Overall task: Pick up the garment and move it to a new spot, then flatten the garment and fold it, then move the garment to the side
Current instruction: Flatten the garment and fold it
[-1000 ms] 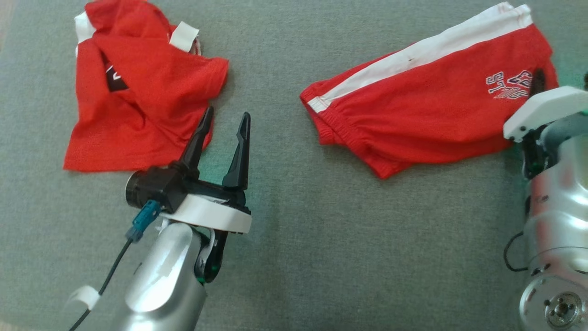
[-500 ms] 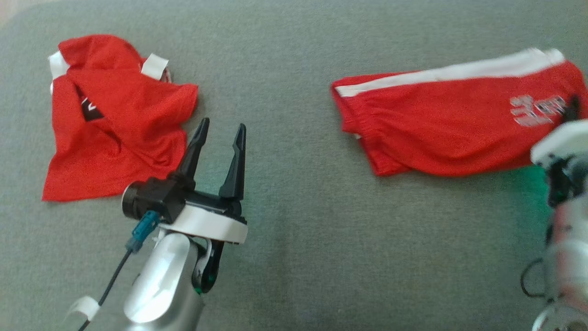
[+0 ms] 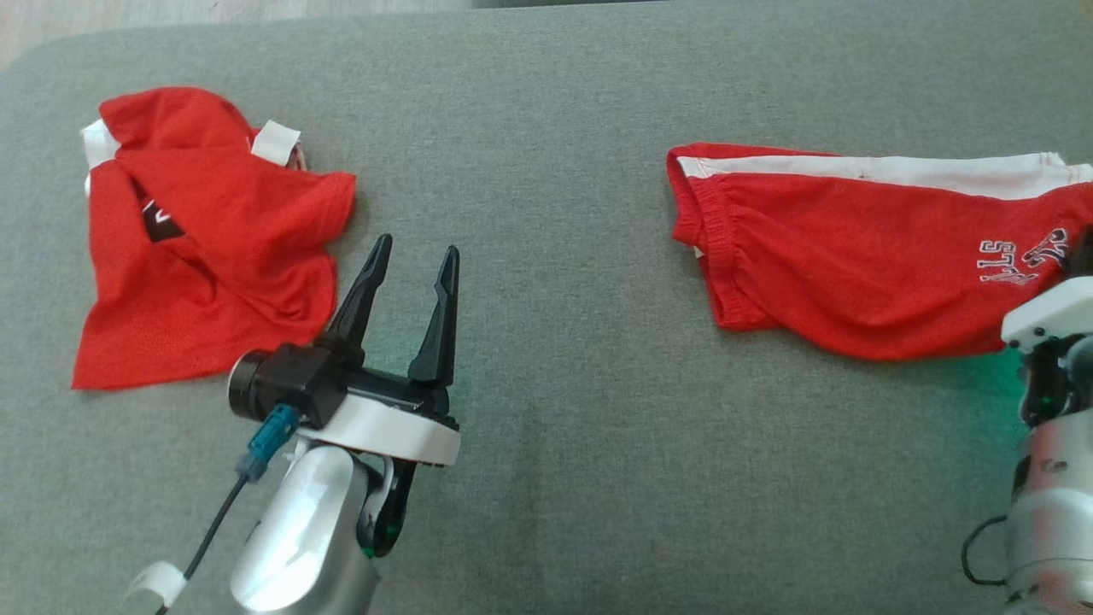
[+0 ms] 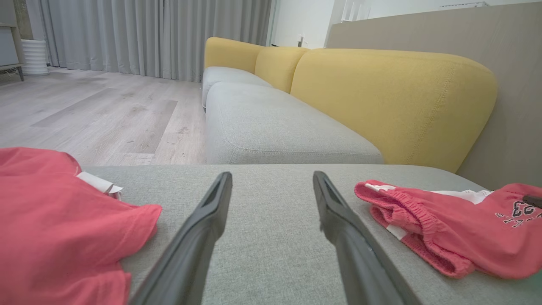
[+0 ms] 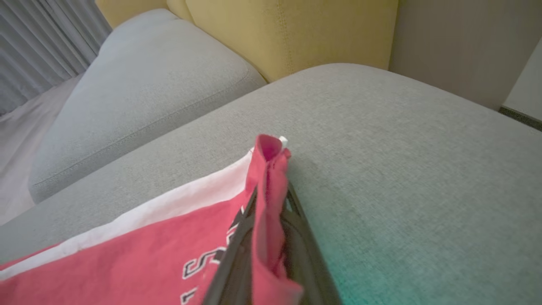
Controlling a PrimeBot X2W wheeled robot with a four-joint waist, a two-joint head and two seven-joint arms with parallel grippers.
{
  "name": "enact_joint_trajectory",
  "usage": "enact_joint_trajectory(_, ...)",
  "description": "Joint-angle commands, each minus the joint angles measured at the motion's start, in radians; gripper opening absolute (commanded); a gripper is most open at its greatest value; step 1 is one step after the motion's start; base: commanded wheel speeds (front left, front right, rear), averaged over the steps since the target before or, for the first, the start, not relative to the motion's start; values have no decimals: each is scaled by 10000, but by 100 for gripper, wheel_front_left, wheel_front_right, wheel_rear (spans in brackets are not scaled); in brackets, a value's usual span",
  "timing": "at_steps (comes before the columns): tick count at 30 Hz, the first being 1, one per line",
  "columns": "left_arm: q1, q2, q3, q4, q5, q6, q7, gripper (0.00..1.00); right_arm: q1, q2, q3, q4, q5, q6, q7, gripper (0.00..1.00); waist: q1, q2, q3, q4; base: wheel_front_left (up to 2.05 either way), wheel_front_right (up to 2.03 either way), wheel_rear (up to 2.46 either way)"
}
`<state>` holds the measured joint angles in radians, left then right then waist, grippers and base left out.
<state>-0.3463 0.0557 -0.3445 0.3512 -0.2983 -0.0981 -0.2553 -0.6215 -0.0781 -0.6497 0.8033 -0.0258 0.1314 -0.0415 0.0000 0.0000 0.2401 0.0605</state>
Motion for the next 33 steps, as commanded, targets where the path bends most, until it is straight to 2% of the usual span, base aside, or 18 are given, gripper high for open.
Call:
enact_joint_trajectory(1, -125, 75, 356, -330, 71, -39, -65, 100, -153, 28, 401, -378, 163, -7, -198, 0, 0, 0, -8, 49, 0, 0, 0)
enact_joint_trajectory(8, -35, 104, 397, -211, 92, -27, -65, 100, -149, 99, 1154, -604, 792, -7, -603, 0, 0, 0, -264, 155, 0, 0, 0)
enact_joint_trajectory(12, 38, 101, 421, -154, 78, 2, -65, 100, -160, 153, 2038, -789, 1333, -7, -780, 0, 0, 0, -501, 189, 0, 0, 0)
enact_joint_trajectory(24, 337, 94, 372, -116, -10, 94, -65, 100, 309, 270, 5629, -1437, 3336, -7, -777, 0, 0, 0, -1069, 478, 0, 0, 0)
enact_joint_trajectory(28, 401, 112, 347, -113, -36, 132, -65, 100, 545, 275, 6884, -1412, 3878, -7, -776, 0, 0, 0, -1128, 612, 0, 0, 0)
enact_joint_trajectory(29, 414, 122, 332, -116, -49, 148, -65, 100, 632, 276, 7470, -1334, 4129, -7, -791, 0, 0, 0, -1141, 669, 0, 0, 0)
enact_joint_trajectory(33, 421, 126, 288, -127, -69, 179, -65, 100, 722, 277, 8421, -958, 4405, -7, -832, 0, 0, 0, -1134, 773, 0, 0, 0)
